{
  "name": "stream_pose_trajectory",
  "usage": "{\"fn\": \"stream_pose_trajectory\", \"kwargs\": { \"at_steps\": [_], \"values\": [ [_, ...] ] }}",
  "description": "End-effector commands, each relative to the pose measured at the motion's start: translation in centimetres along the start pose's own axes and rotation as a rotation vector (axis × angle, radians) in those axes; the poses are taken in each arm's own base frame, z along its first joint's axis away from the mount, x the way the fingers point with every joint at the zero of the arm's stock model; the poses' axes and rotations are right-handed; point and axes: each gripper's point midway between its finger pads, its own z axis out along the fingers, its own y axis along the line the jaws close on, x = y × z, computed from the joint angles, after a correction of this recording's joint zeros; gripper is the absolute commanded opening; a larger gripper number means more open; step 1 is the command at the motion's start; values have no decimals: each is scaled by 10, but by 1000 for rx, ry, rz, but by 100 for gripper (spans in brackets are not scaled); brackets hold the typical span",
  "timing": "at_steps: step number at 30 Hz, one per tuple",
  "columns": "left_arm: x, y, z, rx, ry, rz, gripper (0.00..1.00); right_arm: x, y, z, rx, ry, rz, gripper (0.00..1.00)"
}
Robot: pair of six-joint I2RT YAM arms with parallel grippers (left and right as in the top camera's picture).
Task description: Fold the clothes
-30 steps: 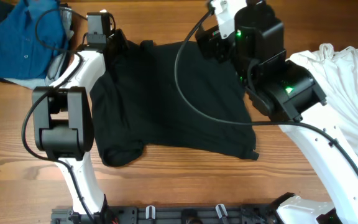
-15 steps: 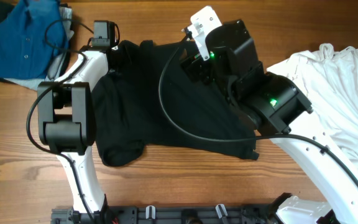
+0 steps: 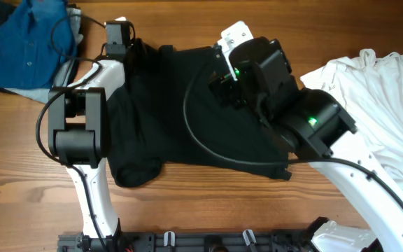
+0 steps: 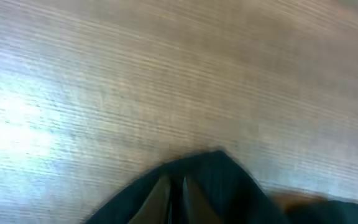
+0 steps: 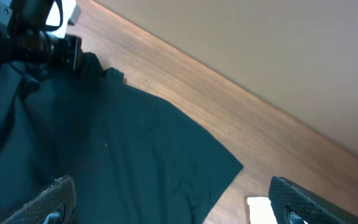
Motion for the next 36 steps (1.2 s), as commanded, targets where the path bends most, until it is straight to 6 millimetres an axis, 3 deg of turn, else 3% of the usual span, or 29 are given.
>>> {"fn": "stream_pose_trajectory", "kwargs": {
  "at_steps": [1, 6, 9, 11, 12, 14, 15, 16, 24, 29, 30, 33, 34, 35, 36],
  "values": [
    [-9, 9, 2, -54, -36, -4, 9, -8, -8, -25, -3, -46, 55, 100],
    [-27, 12, -1, -70, -73, -5, 9, -8, -7, -34, -29, -60, 59, 100],
    [-22, 7, -2, -43, -26, -4, 14, -6, -7, -35, -33, -53, 57, 100],
    [-13, 3, -3, -20, 28, -3, 23, -5, -7, -35, -35, -48, 62, 99],
    [-5, 1, -3, -6, 63, -3, 36, -4, -5, -35, -43, -46, 60, 100],
    [14, -2, -5, 16, 144, -6, 80, -3, 2, -36, -83, -41, 59, 100],
    [19, -1, -6, 16, 169, -9, 95, -3, 3, -36, -93, -40, 66, 100],
    [26, 2, -7, 4, 196, -15, 100, -2, 5, -36, -103, -37, 75, 100],
    [39, 2, -10, 11, 252, -12, 99, 10, 16, -37, -163, 13, 69, 100],
    [45, 4, -12, 1, 279, -15, 59, 17, 19, -38, -178, 41, 77, 100],
    [46, 5, -12, -1, 285, -15, 57, 18, 19, -38, -178, 45, 76, 100],
    [50, 6, -14, -7, 302, -19, 73, 20, 22, -39, -199, 56, 72, 100],
    [52, 7, -14, -10, 310, -19, 73, 21, 24, -39, -209, 58, 72, 100],
    [55, 8, -15, -14, 320, -20, 71, 21, 26, -39, -221, 59, 72, 100],
    [57, 8, -16, -17, 328, -20, 58, 21, 27, -40, -227, 59, 75, 100]
  ]
}}
